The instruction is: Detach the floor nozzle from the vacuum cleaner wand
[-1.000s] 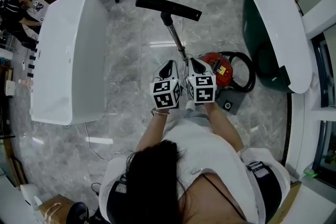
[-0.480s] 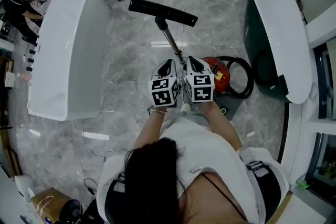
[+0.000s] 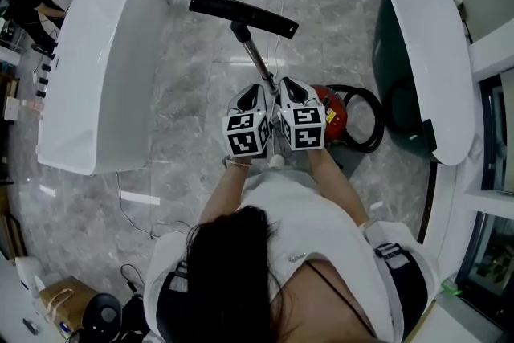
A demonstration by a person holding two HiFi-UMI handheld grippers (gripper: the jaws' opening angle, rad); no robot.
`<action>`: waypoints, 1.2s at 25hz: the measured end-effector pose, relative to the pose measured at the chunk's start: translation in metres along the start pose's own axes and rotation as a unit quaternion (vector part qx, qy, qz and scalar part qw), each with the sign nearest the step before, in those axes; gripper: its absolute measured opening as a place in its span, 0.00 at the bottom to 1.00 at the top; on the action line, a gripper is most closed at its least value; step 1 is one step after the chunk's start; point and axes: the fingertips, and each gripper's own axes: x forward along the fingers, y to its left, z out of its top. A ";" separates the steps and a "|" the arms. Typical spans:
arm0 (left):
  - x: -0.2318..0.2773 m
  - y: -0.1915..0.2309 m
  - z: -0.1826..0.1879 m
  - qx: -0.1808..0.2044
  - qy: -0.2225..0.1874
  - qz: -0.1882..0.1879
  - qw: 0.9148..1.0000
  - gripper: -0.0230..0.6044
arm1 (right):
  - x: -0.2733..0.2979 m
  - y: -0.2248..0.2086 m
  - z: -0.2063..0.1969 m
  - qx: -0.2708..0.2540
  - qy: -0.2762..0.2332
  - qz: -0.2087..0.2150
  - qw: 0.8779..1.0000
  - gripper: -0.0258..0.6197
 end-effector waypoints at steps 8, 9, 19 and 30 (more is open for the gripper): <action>-0.003 0.006 -0.003 -0.012 -0.002 0.010 1.000 0.06 | 0.000 0.001 0.006 0.000 -0.014 0.011 1.000 0.06; -0.004 0.007 -0.003 -0.014 -0.003 0.011 1.000 0.06 | -0.001 0.003 0.008 0.003 -0.020 0.018 1.000 0.06; 0.008 0.017 0.002 -0.025 -0.002 0.007 1.000 0.06 | 0.006 0.008 0.030 0.016 -0.058 0.047 0.997 0.06; 0.025 0.033 0.017 -0.030 -0.002 0.009 1.000 0.06 | 0.023 0.007 0.057 -0.012 -0.068 0.048 0.996 0.06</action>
